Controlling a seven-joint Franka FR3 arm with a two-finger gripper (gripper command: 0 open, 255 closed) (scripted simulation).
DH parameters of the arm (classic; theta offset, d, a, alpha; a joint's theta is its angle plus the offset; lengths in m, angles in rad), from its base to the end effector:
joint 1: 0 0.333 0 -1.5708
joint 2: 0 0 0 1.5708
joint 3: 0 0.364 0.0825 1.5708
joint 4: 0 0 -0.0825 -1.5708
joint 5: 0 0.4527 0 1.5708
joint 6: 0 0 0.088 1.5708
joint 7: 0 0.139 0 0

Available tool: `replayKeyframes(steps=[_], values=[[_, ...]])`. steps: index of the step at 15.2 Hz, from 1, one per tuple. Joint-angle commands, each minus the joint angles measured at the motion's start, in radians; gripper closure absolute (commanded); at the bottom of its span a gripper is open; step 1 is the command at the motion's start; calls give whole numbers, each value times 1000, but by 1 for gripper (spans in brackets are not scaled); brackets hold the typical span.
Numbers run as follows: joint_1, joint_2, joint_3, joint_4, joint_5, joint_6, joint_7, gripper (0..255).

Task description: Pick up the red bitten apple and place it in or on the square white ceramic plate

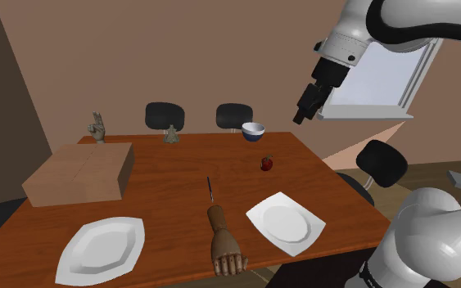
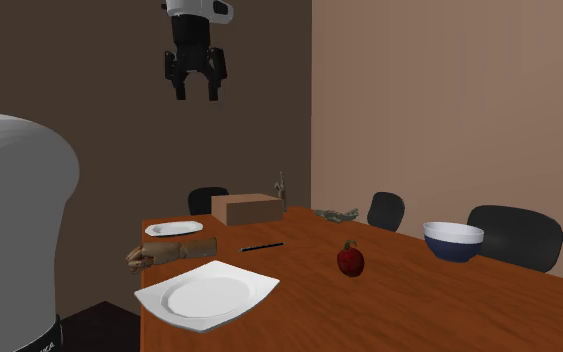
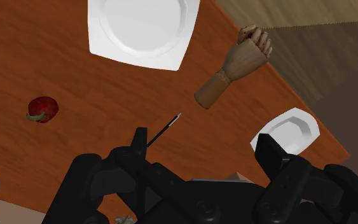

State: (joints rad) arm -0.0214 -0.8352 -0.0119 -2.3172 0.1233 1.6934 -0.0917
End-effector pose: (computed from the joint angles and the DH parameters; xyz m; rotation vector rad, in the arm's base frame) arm 0.3444 0.0028 0.6444 -3.0031 -0.0890 -0.3303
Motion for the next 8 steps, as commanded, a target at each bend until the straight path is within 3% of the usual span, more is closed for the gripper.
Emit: replayKeyframes(steps=[1,8], values=[[0,0,0,0,0,0,0,0],[-23,174,-105,-10,-31,125,-114,0]])
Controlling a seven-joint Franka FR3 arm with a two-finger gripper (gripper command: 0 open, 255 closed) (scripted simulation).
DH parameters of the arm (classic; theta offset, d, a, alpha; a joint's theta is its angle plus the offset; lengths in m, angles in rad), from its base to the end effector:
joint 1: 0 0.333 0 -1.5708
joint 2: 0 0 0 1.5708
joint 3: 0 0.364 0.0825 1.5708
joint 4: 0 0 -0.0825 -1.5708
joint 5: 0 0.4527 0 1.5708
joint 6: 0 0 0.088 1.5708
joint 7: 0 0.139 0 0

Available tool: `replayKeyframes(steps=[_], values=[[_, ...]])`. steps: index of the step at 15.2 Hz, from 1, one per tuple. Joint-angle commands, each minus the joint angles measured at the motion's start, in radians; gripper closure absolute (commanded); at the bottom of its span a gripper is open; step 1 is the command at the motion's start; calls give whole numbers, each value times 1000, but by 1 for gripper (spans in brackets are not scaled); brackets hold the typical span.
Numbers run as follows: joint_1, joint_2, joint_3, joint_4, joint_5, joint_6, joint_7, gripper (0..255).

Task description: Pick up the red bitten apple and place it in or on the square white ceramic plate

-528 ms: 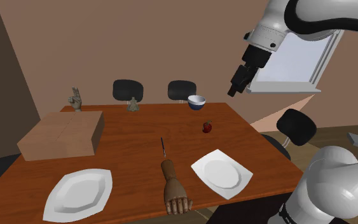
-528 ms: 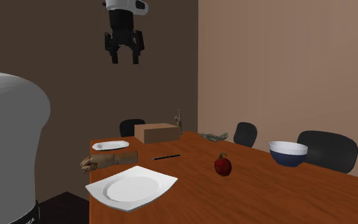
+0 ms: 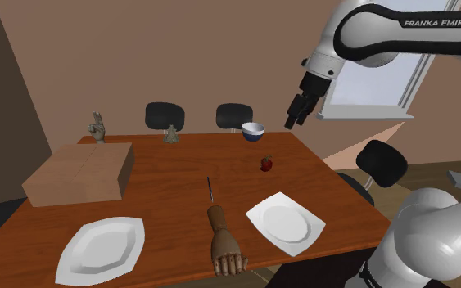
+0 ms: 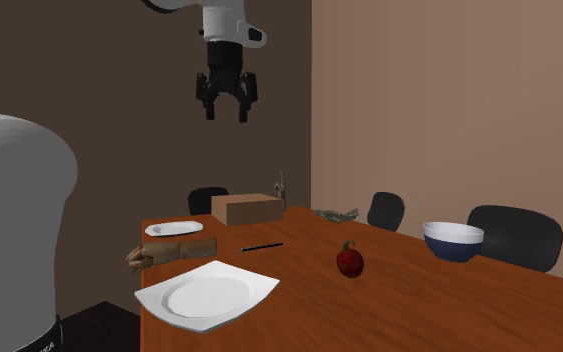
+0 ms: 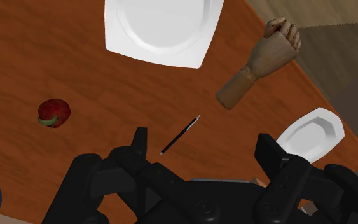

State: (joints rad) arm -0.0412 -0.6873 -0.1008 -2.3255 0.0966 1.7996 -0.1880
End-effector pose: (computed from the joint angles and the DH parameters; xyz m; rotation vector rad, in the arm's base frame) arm 0.3964 -0.0531 0.5952 -2.9953 -0.0738 -0.2721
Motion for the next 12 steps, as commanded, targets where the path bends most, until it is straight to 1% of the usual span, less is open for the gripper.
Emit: replayKeyframes(steps=[1,7,12], values=[[-6,54,-30,2,-6,36,-34,0],[-16,242,-117,45,-4,129,-136,0],[-21,417,-185,113,25,189,-227,0]])
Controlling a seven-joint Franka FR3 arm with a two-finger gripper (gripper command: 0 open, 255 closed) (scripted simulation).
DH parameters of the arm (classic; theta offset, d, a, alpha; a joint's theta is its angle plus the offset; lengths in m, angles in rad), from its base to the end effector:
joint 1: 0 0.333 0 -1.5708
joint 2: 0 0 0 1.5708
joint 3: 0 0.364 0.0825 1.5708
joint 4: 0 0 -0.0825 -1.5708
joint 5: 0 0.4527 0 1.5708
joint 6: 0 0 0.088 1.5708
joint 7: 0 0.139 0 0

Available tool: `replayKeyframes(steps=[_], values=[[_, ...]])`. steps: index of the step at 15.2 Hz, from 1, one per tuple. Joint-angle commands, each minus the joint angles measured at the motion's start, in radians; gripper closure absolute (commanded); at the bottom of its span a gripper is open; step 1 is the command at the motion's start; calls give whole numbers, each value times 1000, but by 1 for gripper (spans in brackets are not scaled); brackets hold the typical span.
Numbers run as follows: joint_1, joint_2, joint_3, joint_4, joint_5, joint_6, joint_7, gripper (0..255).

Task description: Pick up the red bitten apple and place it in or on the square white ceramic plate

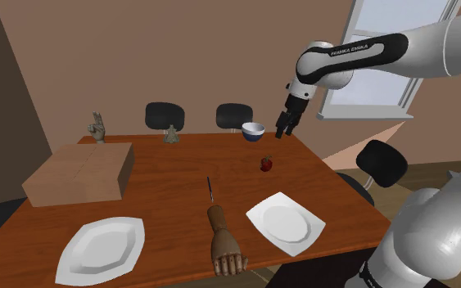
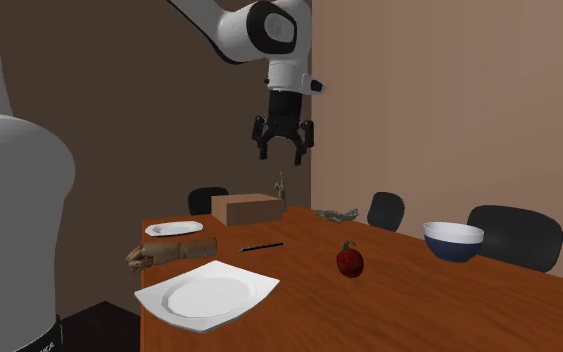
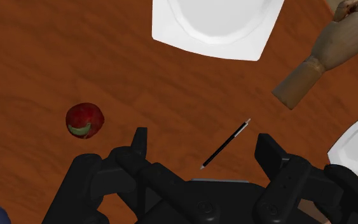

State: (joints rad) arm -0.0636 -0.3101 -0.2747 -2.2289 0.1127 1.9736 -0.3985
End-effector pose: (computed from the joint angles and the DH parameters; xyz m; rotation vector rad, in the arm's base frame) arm 0.4905 -0.1683 0.4892 -2.9768 -0.0429 -0.1579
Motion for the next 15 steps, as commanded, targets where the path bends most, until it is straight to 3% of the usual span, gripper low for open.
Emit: replayKeyframes(steps=[1,8,15], values=[[0,77,-23,33,18,24,-35,0],[-26,349,-88,184,107,61,-172,0],[-96,635,-102,395,209,48,-287,0]])
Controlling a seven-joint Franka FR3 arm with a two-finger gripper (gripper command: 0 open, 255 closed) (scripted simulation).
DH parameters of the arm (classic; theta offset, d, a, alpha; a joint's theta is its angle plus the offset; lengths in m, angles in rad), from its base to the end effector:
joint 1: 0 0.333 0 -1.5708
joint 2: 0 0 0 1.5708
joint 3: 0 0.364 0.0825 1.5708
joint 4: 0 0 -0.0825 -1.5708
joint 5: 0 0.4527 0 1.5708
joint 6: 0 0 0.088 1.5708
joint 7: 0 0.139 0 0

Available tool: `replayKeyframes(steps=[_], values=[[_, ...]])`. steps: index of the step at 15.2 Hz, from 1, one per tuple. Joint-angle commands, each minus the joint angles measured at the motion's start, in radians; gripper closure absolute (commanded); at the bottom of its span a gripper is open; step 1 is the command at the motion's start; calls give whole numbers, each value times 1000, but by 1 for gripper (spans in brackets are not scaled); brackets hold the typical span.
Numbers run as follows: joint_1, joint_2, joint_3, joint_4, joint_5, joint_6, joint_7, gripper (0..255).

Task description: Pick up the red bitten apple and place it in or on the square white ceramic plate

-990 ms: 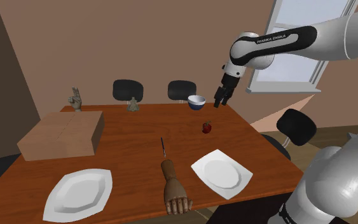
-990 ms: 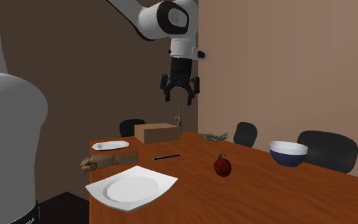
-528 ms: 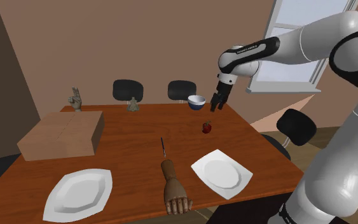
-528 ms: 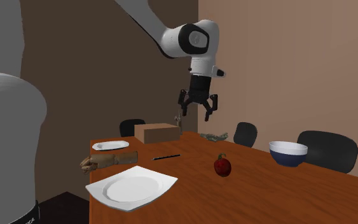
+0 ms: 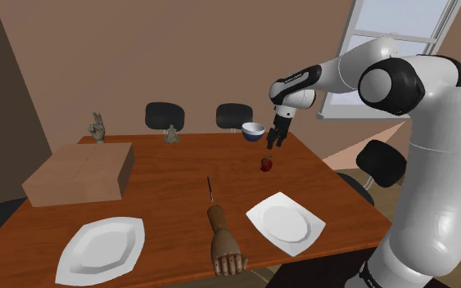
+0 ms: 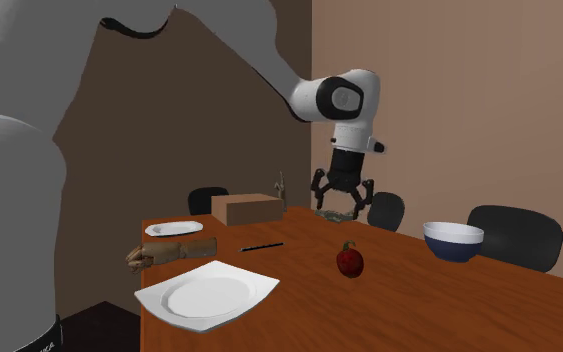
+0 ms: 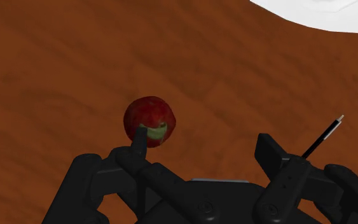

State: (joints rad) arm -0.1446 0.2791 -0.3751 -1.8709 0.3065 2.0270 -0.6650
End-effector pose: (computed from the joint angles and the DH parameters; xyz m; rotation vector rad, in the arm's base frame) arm 0.6044 -0.3039 0.3459 -2.9496 -0.0060 -0.0185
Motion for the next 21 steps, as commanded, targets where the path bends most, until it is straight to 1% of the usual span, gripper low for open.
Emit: replayKeyframes(steps=[1,4,12,19,20,21], values=[[-29,87,0,72,28,-11,-33,0],[-66,196,8,171,55,-30,-58,0],[-62,233,24,123,80,53,-74,0],[-62,233,24,123,81,52,-74,0],[-62,233,24,123,81,52,-74,255],[-62,233,24,123,81,52,-74,255]])
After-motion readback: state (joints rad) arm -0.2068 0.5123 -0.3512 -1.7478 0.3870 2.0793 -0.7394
